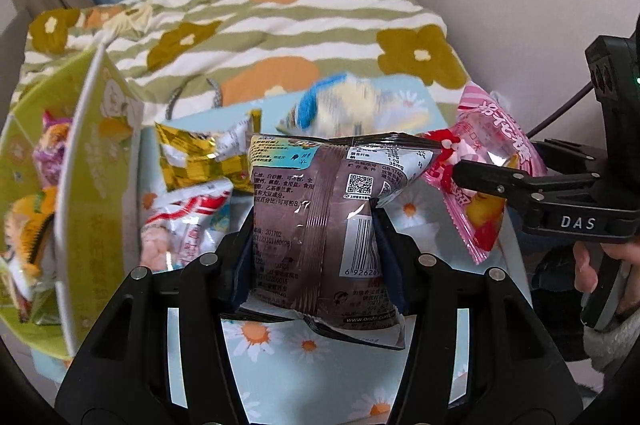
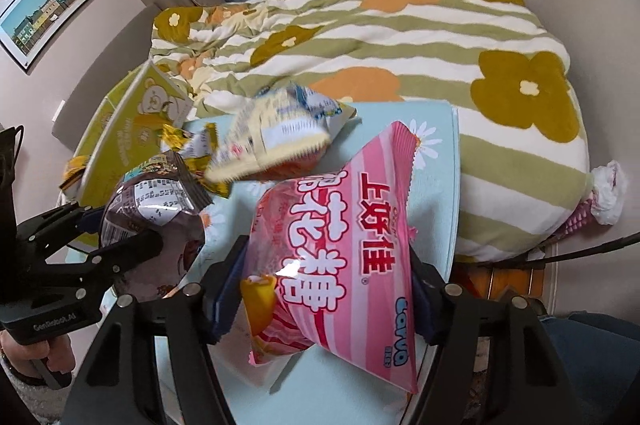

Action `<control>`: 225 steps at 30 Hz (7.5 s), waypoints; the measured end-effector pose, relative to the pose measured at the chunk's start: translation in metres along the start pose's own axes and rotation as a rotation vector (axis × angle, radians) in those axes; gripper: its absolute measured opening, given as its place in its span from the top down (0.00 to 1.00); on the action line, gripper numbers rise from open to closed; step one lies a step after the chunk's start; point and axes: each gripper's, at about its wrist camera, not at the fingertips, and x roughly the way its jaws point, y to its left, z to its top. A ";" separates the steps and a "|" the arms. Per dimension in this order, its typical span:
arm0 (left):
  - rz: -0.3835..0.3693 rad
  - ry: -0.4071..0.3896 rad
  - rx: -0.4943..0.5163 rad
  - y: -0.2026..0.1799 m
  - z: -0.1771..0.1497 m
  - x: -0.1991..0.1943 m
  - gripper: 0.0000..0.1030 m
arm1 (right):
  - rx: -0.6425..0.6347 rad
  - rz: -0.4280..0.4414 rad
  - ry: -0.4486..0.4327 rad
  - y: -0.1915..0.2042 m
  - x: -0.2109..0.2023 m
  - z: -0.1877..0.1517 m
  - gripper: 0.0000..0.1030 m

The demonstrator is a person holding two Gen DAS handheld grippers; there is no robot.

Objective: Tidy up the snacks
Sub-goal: 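Carry both packets into the box and open both tools to release them, then grasp the red-white shrimp flakes bag with the left tool while the right tool grasps the pink cake packet, then lower both packets into the box and open both tools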

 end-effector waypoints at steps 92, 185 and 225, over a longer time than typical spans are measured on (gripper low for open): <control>0.083 -0.175 -0.156 0.345 0.000 -0.123 0.00 | -0.058 -0.038 -0.228 0.336 0.026 0.127 0.00; 0.273 0.149 0.014 0.054 -0.056 0.064 0.36 | 0.094 -0.290 0.009 0.088 0.083 -0.094 0.43; 0.253 -0.101 -0.193 0.293 -0.009 -0.115 0.00 | -0.093 0.089 -0.256 0.315 0.002 0.068 0.44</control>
